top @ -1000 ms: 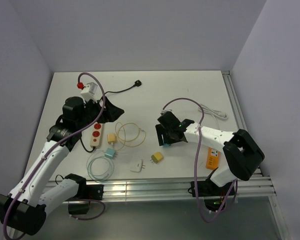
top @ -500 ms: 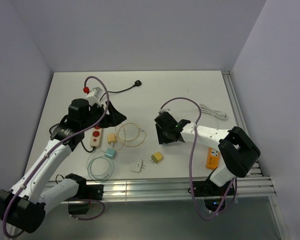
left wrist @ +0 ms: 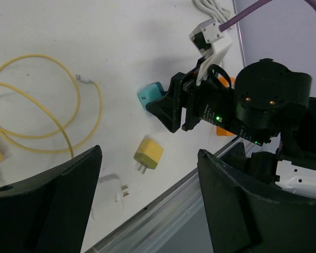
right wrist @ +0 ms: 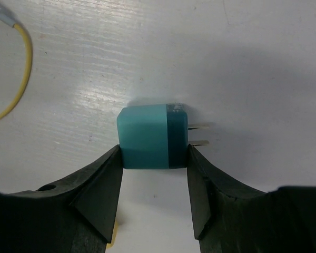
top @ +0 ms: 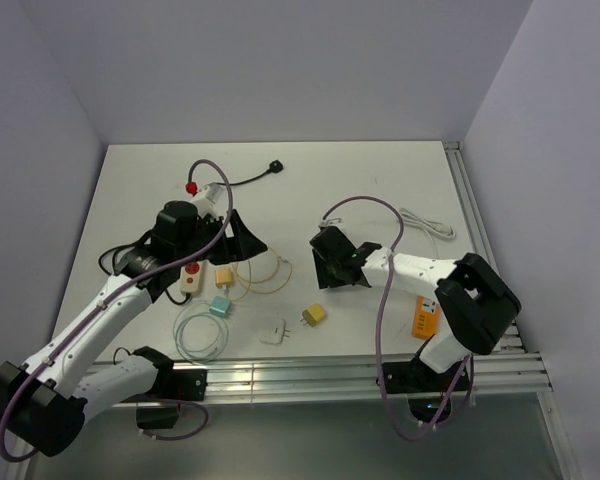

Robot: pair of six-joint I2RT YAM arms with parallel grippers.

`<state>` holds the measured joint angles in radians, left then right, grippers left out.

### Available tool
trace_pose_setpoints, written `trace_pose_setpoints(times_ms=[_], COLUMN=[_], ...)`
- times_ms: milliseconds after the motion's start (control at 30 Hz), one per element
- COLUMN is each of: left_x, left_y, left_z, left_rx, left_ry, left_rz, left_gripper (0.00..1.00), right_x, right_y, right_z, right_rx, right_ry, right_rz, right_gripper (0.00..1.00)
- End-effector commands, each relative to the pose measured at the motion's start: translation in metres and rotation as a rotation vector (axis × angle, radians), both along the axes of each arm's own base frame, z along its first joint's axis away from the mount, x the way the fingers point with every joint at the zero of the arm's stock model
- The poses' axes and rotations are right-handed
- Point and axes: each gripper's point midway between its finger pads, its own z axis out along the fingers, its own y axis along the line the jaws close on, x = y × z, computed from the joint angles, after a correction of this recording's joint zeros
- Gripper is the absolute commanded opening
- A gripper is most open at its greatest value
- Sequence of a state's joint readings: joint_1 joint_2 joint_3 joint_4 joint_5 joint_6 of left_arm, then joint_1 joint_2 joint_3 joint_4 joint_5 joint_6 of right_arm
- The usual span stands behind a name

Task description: Insert the plug

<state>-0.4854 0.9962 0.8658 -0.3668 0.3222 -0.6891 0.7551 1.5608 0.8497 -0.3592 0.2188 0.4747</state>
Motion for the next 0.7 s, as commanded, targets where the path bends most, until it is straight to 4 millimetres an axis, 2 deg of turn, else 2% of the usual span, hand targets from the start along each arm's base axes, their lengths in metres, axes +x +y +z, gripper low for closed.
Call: trace_pose_setpoints(times_ms=[0, 33, 100, 133, 167, 200, 233, 333, 467, 500, 667], left_x=[0.001, -0.001, -0.005, -0.009, -0.009, -0.011, -0.012, -0.017, -0.016, -0.021, -0.032], left_y=[-0.012, -0.021, -0.031, -0.041, -0.046, -0.053, -0.057, -0.075, -0.095, -0.103, -0.131], left_z=[0.008, 0.009, 0.004, 0.004, 0.006, 0.004, 0.006, 0.016, 0.031, 0.026, 0.023], left_rx=[-0.037, -0.062, -0.093, -0.120, -0.142, -0.152, -0.178, -0.275, -0.333, -0.316, -0.341], left_ry=[0.017, 0.027, 0.053, 0.077, 0.071, 0.083, 0.105, 0.117, 0.092, 0.111, 0.150], left_rz=[-0.001, -0.014, -0.033, -0.051, -0.060, -0.069, -0.065, -0.094, -0.093, -0.106, -0.137], left_gripper=[0.78, 0.78, 0.78, 0.77, 0.77, 0.78, 0.78, 0.78, 0.79, 0.79, 0.79], right_x=[0.007, 0.009, 0.003, 0.000, -0.004, -0.012, -0.018, -0.038, -0.049, -0.051, -0.062], right_y=[-0.003, 0.001, 0.001, 0.011, 0.015, 0.015, 0.024, 0.031, 0.031, 0.031, 0.034], right_z=[0.024, 0.042, 0.052, 0.078, 0.087, 0.088, 0.117, 0.145, 0.154, 0.155, 0.173], right_rx=[0.042, 0.099, 0.158, 0.258, 0.305, 0.337, 0.451, 0.587, 0.612, 0.609, 0.640], right_ry=[-0.112, -0.166, -0.199, -0.252, -0.272, -0.284, -0.352, -0.432, -0.470, -0.479, -0.544], right_rz=[-0.011, -0.003, 0.021, 0.059, 0.079, 0.108, 0.158, 0.248, 0.293, 0.299, 0.326], right_gripper=[0.00, 0.00, 0.00, 0.00, 0.00, 0.00, 0.00, 0.00, 0.00, 0.00, 0.00])
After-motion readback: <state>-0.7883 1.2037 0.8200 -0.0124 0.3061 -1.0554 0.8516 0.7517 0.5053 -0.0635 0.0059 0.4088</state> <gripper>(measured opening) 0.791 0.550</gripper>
